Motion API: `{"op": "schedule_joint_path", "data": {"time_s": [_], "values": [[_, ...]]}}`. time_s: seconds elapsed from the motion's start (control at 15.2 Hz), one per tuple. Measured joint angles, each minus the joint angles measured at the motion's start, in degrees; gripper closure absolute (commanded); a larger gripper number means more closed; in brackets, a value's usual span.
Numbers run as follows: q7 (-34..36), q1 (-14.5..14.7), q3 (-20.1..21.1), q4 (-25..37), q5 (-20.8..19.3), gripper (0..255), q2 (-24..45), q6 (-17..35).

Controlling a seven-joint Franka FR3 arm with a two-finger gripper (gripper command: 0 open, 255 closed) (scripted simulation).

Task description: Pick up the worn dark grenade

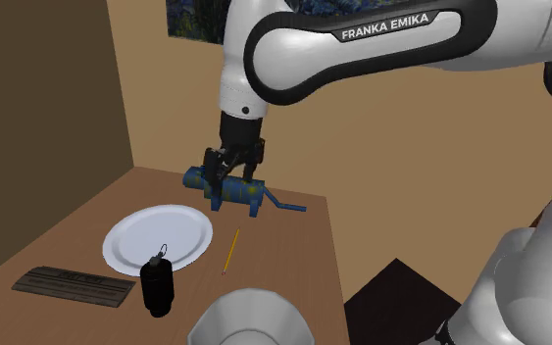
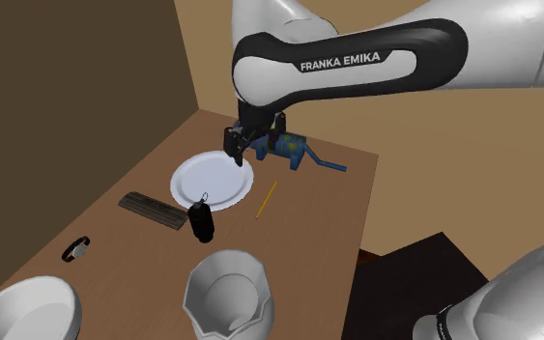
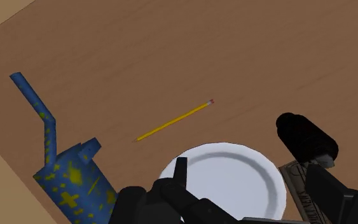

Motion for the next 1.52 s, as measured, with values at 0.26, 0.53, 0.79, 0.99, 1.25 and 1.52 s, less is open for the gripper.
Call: {"op": "schedule_joint_path", "data": {"time_s": [0.26, 0.53, 0.79, 0.99, 1.25, 1.52], "values": [[2.83, 2.32, 2.13, 5.42, -3.14, 0, 8.47, 0.55], [5.5, 5.57, 3.36, 13.01, -6.74, 0, 17.59, -0.67], [7.18, 9.16, 3.86, 19.49, -9.6, 0, 25.65, -1.7], [8.07, 11.68, 3.97, 23.88, -11.15, 0, 30.53, -2.67], [8.27, 12.27, 3.61, 23.79, -11.95, 0, 32.76, -0.72], [8.41, 12.37, 3.38, 22.63, -12.35, 255, 33.65, 1.24]]}}
